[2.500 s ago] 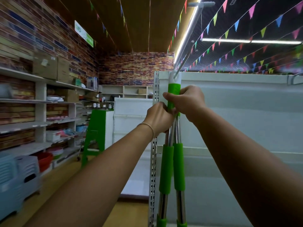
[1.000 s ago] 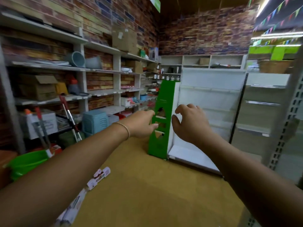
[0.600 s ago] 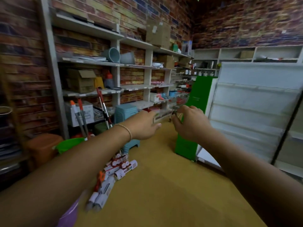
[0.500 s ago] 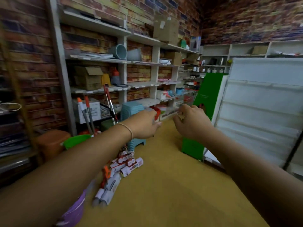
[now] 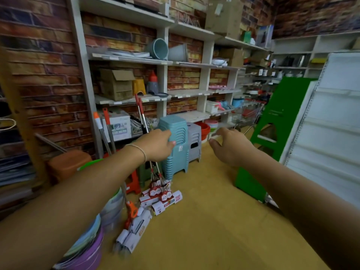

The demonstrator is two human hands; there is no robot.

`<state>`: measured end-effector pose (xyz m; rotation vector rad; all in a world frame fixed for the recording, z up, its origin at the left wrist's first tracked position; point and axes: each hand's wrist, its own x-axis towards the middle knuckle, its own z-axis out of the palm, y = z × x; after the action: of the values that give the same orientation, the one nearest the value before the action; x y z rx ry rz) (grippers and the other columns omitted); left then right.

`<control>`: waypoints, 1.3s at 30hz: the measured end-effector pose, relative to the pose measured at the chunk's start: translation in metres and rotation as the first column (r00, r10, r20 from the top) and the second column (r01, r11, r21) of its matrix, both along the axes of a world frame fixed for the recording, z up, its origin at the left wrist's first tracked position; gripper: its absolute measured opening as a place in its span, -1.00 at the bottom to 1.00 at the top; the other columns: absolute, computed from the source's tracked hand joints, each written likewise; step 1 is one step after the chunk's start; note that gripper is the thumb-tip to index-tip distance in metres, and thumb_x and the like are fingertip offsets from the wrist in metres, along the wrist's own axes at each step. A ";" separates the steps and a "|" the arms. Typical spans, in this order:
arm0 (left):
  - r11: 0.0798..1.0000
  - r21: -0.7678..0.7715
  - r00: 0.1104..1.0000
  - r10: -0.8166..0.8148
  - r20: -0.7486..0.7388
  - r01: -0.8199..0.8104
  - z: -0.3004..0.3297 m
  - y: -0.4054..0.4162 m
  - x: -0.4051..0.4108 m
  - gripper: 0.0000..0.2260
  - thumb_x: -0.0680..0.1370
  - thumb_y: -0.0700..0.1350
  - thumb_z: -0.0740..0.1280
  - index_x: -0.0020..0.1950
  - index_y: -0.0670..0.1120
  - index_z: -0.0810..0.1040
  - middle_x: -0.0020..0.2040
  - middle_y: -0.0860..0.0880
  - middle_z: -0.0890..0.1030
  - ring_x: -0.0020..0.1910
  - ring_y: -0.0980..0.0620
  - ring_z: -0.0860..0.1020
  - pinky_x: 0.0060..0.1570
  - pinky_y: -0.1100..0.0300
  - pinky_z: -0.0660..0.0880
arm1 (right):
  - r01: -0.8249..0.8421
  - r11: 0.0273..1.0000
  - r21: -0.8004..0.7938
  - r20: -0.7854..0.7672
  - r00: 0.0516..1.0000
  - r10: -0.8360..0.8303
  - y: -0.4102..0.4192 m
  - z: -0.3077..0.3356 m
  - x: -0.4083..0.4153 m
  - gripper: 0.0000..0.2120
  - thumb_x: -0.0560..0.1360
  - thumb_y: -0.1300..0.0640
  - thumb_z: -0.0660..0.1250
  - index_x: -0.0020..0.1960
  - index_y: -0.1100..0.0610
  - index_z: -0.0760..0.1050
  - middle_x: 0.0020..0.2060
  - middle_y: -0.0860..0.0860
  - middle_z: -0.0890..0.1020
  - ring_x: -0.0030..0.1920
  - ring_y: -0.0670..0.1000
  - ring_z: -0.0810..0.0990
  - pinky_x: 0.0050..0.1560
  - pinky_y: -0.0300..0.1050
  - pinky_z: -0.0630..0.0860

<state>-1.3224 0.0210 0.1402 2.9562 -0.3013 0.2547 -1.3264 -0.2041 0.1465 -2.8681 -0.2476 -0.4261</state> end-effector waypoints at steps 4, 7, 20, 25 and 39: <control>0.999 -0.006 0.999 0.036 -0.026 -0.036 -0.011 0.001 0.043 -0.62 0.66 0.10 0.09 0.32 -0.13 0.41 0.19 -0.16 0.51 0.15 -0.12 0.50 0.13 -0.05 0.49 | -0.011 1.000 -0.006 -0.039 0.999 0.011 -0.009 -0.005 0.059 -0.53 0.61 -0.14 0.14 0.39 0.14 0.36 0.24 0.14 0.55 0.23 0.17 0.50 0.17 0.06 0.51; 0.999 0.006 0.998 0.052 -0.017 -0.052 -0.020 0.010 0.079 -0.60 0.65 0.12 0.08 0.35 -0.11 0.40 0.25 -0.15 0.50 0.22 -0.13 0.49 0.19 -0.10 0.48 | -0.022 1.000 0.017 -0.057 0.998 0.023 -0.007 -0.013 0.100 -0.52 0.61 -0.14 0.15 0.39 0.15 0.36 0.26 0.15 0.55 0.25 0.18 0.50 0.18 0.06 0.51; 1.000 0.018 0.995 0.008 -0.097 -0.007 -0.051 0.048 0.276 -0.66 0.66 0.08 0.11 0.26 -0.14 0.44 0.14 -0.16 0.52 0.09 -0.12 0.51 0.08 0.00 0.48 | -0.041 0.999 0.037 -0.080 0.996 0.044 0.044 -0.036 0.284 -0.46 0.61 -0.15 0.16 0.47 0.14 0.29 0.32 0.15 0.51 0.28 0.17 0.49 0.17 0.02 0.49; 0.999 0.033 0.995 -0.019 -0.097 0.022 -0.039 0.068 0.365 -0.72 0.65 0.08 0.12 0.16 -0.10 0.45 0.10 -0.13 0.54 0.01 -0.08 0.51 -0.01 0.04 0.48 | -0.012 0.998 0.062 -0.047 0.999 0.015 0.057 -0.021 0.347 -0.49 0.61 -0.13 0.17 0.45 0.14 0.32 0.28 0.14 0.54 0.23 0.15 0.53 0.12 -0.01 0.50; 0.999 -0.015 0.987 -0.054 -0.149 0.052 -0.089 0.042 0.546 -0.67 0.63 0.06 0.16 0.26 -0.13 0.44 0.21 -0.19 0.52 0.16 -0.19 0.51 0.16 -0.08 0.49 | -0.012 0.994 0.112 -0.118 0.993 0.025 0.033 -0.064 0.509 -0.52 0.61 -0.10 0.20 0.43 0.13 0.34 0.24 0.14 0.56 0.06 0.12 0.59 0.01 -0.08 0.48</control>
<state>-0.7763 0.0626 0.0516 2.9303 -0.3561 0.0277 -0.8178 -0.1714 0.0825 -2.7668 -0.2215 -0.2560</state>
